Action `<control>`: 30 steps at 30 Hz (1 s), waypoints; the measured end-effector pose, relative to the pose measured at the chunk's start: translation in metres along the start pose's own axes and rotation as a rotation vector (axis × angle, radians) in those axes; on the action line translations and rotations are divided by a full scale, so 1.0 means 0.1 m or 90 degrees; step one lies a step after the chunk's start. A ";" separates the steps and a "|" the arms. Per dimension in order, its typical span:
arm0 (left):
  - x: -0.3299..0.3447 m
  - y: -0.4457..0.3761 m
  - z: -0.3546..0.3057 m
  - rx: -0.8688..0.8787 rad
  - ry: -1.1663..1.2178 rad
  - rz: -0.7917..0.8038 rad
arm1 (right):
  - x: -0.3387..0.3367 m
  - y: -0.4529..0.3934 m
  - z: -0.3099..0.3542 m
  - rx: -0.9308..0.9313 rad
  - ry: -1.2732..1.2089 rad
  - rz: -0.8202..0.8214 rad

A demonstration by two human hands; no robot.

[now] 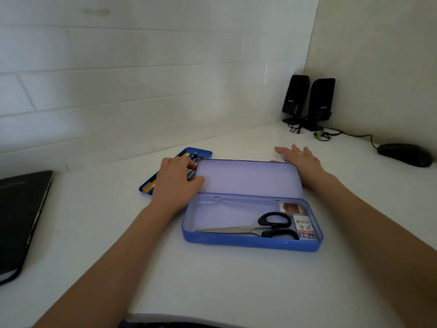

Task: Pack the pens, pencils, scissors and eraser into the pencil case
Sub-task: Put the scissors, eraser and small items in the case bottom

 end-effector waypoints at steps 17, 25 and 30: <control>-0.01 0.02 -0.03 0.005 0.046 -0.043 | -0.49 0.80 0.71 -0.127 -0.421 -0.221; -0.03 0.04 -0.06 0.019 0.023 -0.092 | -0.17 1.52 1.49 -0.245 -0.436 -0.031; -0.01 0.01 -0.04 0.020 0.021 -0.097 | 0.02 1.76 1.62 -0.252 -0.233 0.022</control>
Point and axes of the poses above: each hand's wrist, its own y-axis away from the middle knuckle, its own x-axis out of the palm, z = x × y, the point moved 4 cm from there along -y, towards the middle knuckle, and after that the axes turned 6 degrees about z, right-handed, at the moved point
